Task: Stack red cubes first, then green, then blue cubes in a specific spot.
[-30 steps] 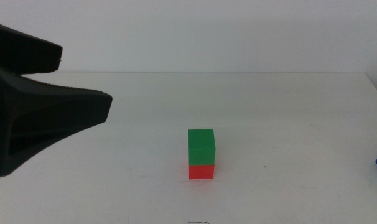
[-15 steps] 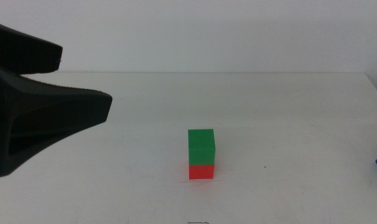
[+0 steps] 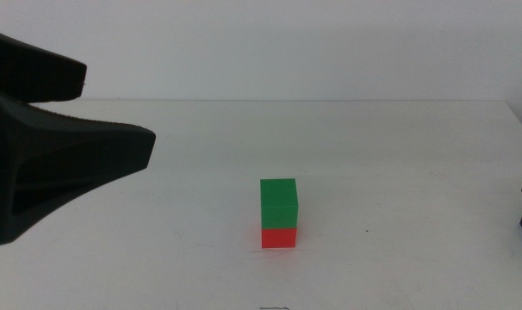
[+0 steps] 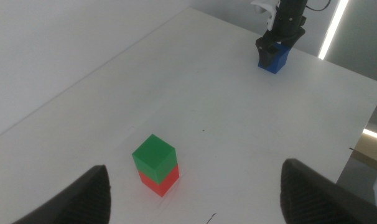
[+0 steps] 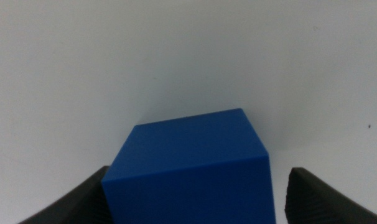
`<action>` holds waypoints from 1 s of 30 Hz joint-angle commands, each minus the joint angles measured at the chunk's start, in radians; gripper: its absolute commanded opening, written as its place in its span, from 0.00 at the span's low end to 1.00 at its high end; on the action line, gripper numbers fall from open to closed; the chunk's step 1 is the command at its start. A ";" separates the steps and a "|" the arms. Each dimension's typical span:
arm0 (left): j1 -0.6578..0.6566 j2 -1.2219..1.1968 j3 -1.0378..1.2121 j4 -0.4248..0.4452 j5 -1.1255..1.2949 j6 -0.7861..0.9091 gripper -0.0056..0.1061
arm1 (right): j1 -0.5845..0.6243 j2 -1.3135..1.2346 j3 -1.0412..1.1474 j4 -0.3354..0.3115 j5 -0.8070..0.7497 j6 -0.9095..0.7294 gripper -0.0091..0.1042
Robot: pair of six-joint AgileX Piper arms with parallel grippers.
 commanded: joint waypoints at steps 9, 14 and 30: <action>0.001 -0.002 -0.022 -0.029 -0.069 -0.004 0.89 | -0.002 -0.097 -0.027 -0.008 0.008 0.046 0.07; 0.001 -0.002 -0.022 -0.029 -0.069 -0.004 0.89 | 0.053 -0.227 -0.027 -0.077 0.041 0.173 0.07; 0.001 -0.001 -0.022 -0.028 -0.069 -0.004 0.89 | 0.464 -0.351 -0.247 -0.157 0.424 0.523 0.07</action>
